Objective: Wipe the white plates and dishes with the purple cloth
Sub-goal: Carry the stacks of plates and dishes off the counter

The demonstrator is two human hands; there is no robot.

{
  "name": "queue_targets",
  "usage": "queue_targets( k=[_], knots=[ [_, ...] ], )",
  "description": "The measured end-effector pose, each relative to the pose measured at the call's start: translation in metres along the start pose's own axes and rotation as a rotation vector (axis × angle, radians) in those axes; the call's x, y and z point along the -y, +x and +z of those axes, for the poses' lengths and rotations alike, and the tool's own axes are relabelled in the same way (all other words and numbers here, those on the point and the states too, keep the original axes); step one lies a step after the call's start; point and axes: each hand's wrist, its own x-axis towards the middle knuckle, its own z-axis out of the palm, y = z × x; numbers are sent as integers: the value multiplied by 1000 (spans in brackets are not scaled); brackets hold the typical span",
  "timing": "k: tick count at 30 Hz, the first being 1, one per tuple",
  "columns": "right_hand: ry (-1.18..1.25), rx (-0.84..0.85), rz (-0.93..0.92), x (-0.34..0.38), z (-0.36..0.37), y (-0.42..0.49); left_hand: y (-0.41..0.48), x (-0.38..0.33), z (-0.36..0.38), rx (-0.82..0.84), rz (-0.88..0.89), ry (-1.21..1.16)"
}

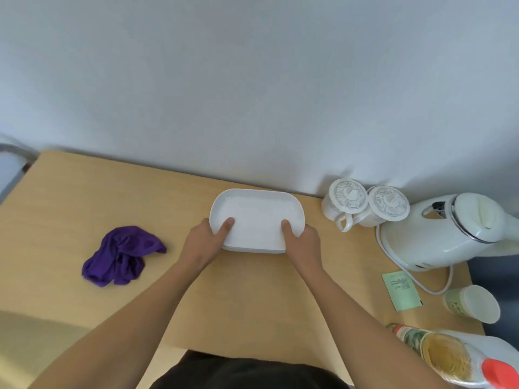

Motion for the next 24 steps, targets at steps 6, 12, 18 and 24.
queue_targets(
  k=[6, 12, 18, 24],
  knots=[
    [-69, 167, -101, 21, 50, -27, -55, 43, -50, -220, -86, -14],
    [-176, 331, -273, 53, 127, -84, -115, 110, -111, -402, -208, -109],
    [-235, 513, -415, 89, 229, -161, -172, 199, -186, -566, -325, -208],
    [-307, 675, -525, 122, 353, -264, -234, 303, -282, -722, -452, -297]
  ],
)
